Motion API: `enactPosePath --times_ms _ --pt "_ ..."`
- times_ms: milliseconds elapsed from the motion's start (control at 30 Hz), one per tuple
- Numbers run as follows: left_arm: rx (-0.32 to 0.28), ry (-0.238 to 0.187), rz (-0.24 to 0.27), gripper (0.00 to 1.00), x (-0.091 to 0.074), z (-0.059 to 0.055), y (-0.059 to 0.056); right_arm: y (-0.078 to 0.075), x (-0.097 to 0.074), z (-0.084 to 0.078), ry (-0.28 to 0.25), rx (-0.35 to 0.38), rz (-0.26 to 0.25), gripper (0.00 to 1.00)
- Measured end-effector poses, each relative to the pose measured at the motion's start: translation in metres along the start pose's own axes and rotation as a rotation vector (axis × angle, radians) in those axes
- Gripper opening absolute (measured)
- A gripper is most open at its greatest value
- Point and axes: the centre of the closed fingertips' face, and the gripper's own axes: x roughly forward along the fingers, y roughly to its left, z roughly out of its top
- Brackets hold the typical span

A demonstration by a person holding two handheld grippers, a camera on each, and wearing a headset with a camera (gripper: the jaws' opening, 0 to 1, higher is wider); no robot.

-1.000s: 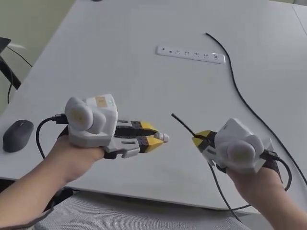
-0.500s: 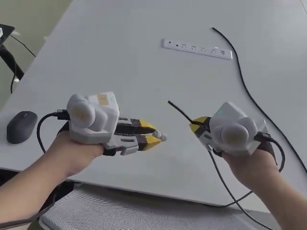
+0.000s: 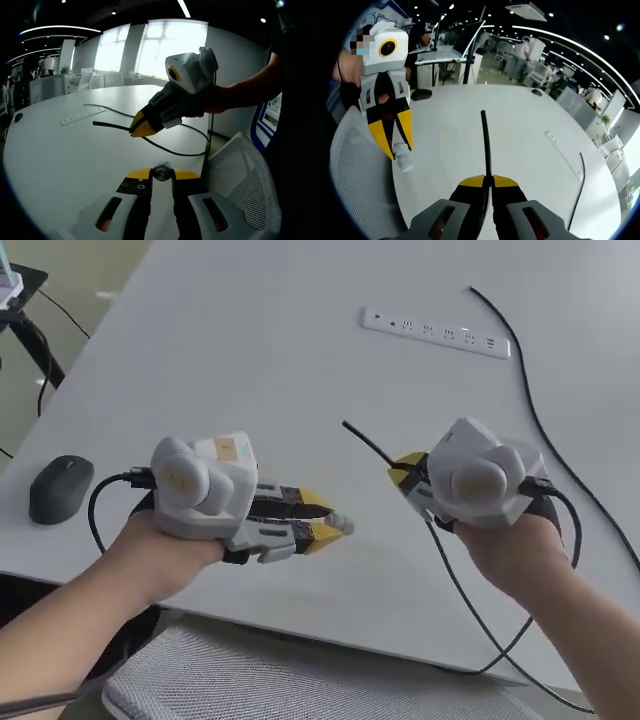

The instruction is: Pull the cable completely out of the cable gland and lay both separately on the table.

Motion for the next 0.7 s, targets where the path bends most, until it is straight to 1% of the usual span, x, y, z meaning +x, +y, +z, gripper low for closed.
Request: enactPosePath --times_ms 33,67,100,133,167,200,233,267,300,333,433,500,533,600,700 --pt "-0.001 0.004 -0.001 0.15 0.000 -0.004 0.001 0.002 0.007 0.004 0.000 -0.008 0.012 0.00" --pt "-0.007 0.009 -0.005 0.15 0.000 -0.010 0.002 0.003 0.009 0.005 -0.001 -0.005 0.016 0.00" --pt "-0.012 0.013 -0.008 0.15 -0.001 -0.014 0.003 0.005 0.015 0.011 -0.007 0.005 0.030 0.00" --pt "-0.012 0.017 -0.010 0.15 -0.001 -0.018 0.005 0.007 0.019 0.015 -0.011 -0.005 0.035 0.00" --pt "-0.012 0.025 -0.010 0.15 -0.001 -0.024 0.008 0.011 0.026 0.020 -0.007 -0.041 0.047 0.00" --pt "-0.009 0.038 -0.002 0.15 -0.002 -0.031 0.012 0.014 0.033 0.026 -0.009 -0.050 0.058 0.00" --pt "0.005 0.064 0.005 0.15 -0.003 -0.039 0.016 0.016 0.038 0.031 -0.016 -0.042 0.068 0.00" --pt "-0.001 0.085 0.006 0.15 -0.003 -0.047 0.020 0.021 0.045 0.040 -0.028 -0.038 0.087 0.00" --pt "-0.006 0.087 0.006 0.15 -0.004 -0.051 0.022 0.024 0.050 0.044 -0.028 -0.051 0.096 0.00" --pt "-0.012 0.089 0.006 0.15 -0.005 -0.054 0.025 0.029 0.058 0.048 -0.023 -0.086 0.108 0.00" --pt "-0.032 0.091 0.007 0.15 -0.009 -0.061 0.035 0.040 0.075 0.056 -0.024 -0.104 0.138 0.00" --pt "-0.040 0.083 0.009 0.15 -0.010 -0.062 0.041 0.049 0.087 0.058 -0.016 -0.127 0.157 0.00" --pt "-0.040 0.082 0.009 0.15 -0.010 -0.063 0.044 0.050 0.089 0.058 -0.011 -0.132 0.161 0.00" --pt "-0.040 0.083 0.009 0.15 -0.009 -0.066 0.048 0.058 0.098 0.059 -0.004 -0.151 0.180 0.00" --pt "-0.038 0.086 0.006 0.15 -0.008 -0.070 0.051 0.070 0.111 0.059 0.005 -0.172 0.215 0.00"
